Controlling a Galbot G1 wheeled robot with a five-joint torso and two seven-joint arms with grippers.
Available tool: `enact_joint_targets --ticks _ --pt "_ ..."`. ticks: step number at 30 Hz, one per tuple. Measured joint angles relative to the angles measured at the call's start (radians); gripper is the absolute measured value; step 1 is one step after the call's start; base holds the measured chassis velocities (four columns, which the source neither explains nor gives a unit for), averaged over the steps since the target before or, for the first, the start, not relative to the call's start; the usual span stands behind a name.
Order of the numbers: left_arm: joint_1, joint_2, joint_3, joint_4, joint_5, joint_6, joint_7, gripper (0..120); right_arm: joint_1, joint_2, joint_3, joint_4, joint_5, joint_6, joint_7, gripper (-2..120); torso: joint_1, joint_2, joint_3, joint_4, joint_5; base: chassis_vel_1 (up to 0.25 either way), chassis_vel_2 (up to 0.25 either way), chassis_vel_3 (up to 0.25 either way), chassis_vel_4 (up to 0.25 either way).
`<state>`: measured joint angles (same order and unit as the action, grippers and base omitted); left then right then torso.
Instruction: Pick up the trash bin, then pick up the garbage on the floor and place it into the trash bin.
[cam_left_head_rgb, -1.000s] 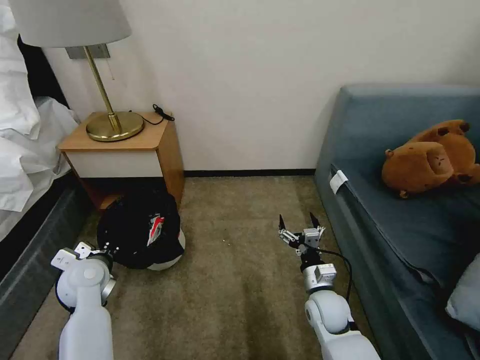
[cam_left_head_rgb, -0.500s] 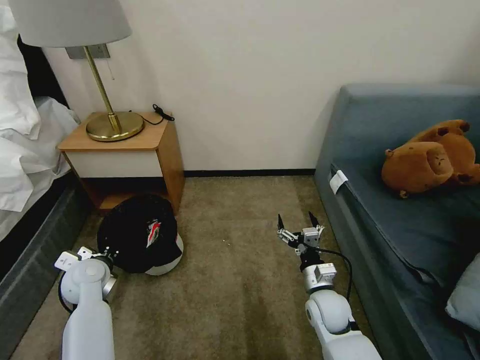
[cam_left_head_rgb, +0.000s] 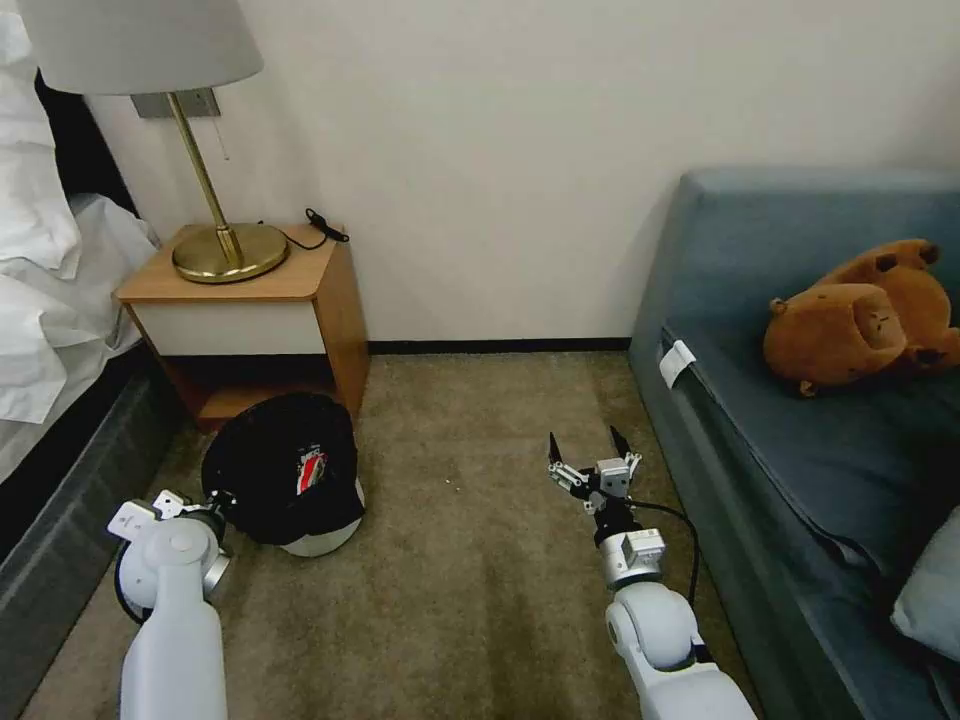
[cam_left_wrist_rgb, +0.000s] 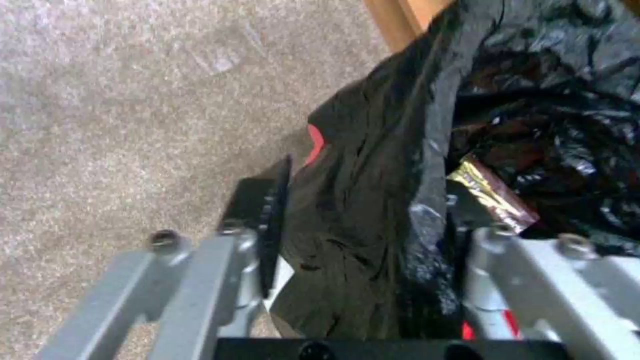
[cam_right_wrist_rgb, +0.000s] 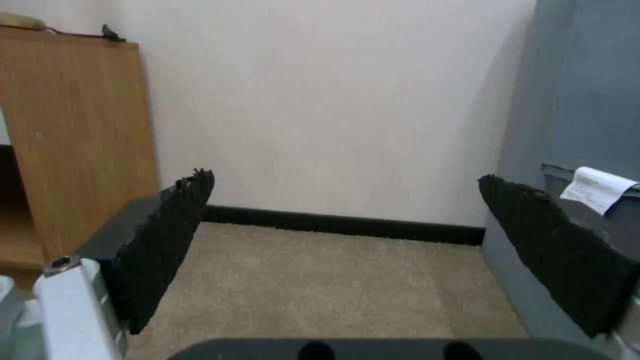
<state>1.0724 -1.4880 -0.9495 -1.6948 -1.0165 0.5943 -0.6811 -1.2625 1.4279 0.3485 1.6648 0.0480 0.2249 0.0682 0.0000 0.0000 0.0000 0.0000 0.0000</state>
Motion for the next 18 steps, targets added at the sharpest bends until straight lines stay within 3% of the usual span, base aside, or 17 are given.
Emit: enact_joint_targets --ticks 3,5,10,13,15,17,18 --pt "0.005 -0.001 -0.005 -0.015 0.004 0.006 0.007 64 0.0 0.0 0.0 -0.001 -0.001 0.002 0.0 100 0.0 0.0 0.0 0.0 0.0 0.0 0.0 0.0 0.0" --pt "0.014 -0.002 -0.013 -0.032 0.007 0.011 0.013 77 -0.001 0.001 0.001 -0.003 -0.003 0.005 0.0 100 0.0 0.0 0.0 0.0 0.0001 0.0 0.0 0.0 0.0" --pt "0.027 -0.003 -0.021 -0.049 0.02 0.012 0.032 90 -0.003 0.001 0.001 -0.003 -0.003 0.008 0.0 100 0.0 0.0 0.0 0.0 0.0 0.0 0.0 0.0 0.0" --pt "0.047 -0.003 -0.026 -0.08 0.056 0.012 0.097 99 -0.004 0.001 0.003 -0.001 -0.005 0.012 -0.002 100 0.0 0.0 0.0 0.0001 0.0 0.0 0.0 0.0 0.0" --pt "0.054 -0.003 -0.026 -0.091 0.069 0.012 0.119 100 -0.005 0.001 0.003 0.0 -0.005 0.015 -0.003 100 0.0 0.0 0.0 0.0001 0.0 0.0 0.0 0.0 0.0" --pt "0.071 -0.006 -0.026 -0.11 0.151 -0.008 0.189 100 -0.007 0.002 0.006 -0.001 -0.017 0.04 -0.02 100 0.0 0.0 0.0 0.0 0.0 0.0 0.0 0.0 0.0" --pt "0.071 -0.006 -0.026 -0.11 0.151 -0.008 0.189 100 -0.007 0.002 0.006 -0.001 -0.017 0.04 -0.02 100 0.0 0.0 0.0 0.0 0.0 0.0 0.0 0.0 0.0"
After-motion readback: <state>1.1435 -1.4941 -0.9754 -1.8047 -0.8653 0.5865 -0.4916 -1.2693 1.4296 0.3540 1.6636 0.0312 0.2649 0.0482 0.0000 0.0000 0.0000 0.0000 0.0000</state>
